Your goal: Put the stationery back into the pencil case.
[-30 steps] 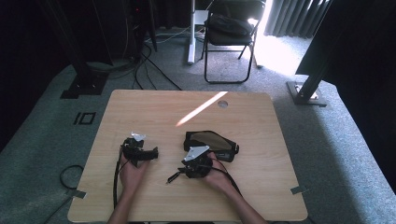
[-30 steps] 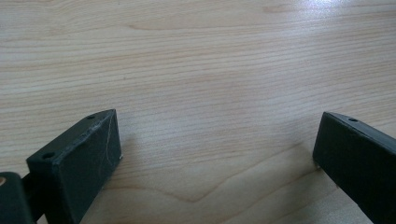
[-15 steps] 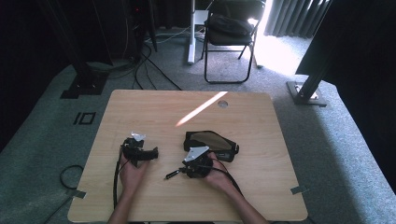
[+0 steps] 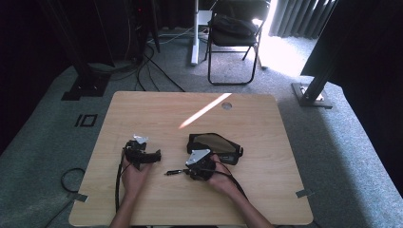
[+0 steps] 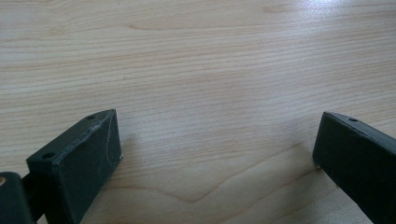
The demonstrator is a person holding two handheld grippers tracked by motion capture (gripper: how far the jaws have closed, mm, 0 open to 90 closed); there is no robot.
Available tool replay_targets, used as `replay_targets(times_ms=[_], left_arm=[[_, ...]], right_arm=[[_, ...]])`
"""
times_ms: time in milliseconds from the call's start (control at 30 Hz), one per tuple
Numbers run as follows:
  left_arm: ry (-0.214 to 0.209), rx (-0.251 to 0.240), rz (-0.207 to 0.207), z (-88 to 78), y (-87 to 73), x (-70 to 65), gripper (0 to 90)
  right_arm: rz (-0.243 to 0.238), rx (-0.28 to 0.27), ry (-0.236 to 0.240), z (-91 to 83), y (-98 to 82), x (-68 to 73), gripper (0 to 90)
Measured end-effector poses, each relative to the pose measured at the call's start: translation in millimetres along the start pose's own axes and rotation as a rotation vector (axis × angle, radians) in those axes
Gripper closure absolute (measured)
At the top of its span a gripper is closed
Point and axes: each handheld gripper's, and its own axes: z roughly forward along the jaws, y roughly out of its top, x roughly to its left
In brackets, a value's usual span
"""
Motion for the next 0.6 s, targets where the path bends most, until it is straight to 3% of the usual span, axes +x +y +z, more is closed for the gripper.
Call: replay_targets(times_ms=[167,600], left_arm=[[0.0,0.0,0.0,0.0,0.0,0.0,1.2],[0.0,0.0,0.0,0.0,0.0,0.0,1.2]], right_arm=[[-0.015,0.024,0.0,-0.2,0.0,4.3,79.0],[-0.005,0.003,0.008,8.0,9.4,5.9,75.7]])
